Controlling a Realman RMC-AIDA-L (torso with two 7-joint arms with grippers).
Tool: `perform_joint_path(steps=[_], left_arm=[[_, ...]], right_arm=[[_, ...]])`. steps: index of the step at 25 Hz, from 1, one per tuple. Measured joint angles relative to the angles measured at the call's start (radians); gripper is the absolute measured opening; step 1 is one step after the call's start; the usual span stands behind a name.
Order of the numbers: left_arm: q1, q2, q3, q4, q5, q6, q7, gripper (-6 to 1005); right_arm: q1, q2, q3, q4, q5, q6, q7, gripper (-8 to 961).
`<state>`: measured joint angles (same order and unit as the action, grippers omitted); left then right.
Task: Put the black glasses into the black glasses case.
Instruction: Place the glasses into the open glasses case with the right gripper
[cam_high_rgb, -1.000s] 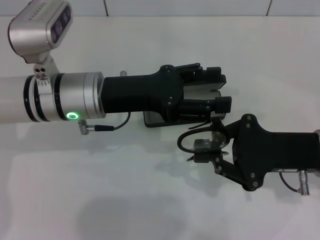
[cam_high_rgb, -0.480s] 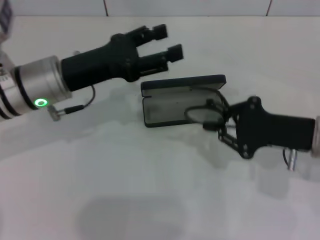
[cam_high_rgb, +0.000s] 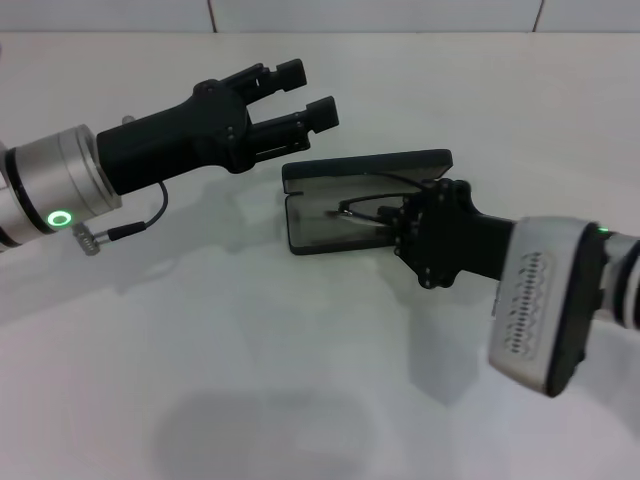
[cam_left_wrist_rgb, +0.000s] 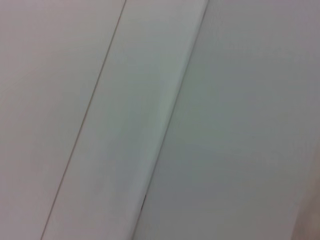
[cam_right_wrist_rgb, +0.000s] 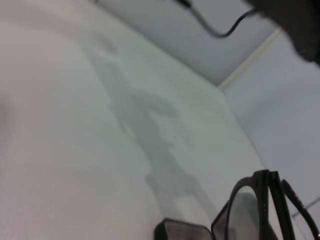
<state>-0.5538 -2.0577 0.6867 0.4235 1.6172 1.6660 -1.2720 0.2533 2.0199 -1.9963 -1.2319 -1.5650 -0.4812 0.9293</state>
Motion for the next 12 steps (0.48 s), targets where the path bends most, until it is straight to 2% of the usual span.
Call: perform_joint_path(steps=[5, 12], left_arm=[[-0.005, -0.001, 0.0, 0.0, 0.001, -0.001, 0.001, 843], [-0.007, -0.006, 0.006, 0.0, 0.003, -0.013, 0.002, 842]], right_arm=[[0.01, 0.002, -0.111, -0.006, -0.03, 0.211, -0.006, 112], [0.039, 0.007, -0.198, 0.027, -0.063, 0.333, -0.007, 113]])
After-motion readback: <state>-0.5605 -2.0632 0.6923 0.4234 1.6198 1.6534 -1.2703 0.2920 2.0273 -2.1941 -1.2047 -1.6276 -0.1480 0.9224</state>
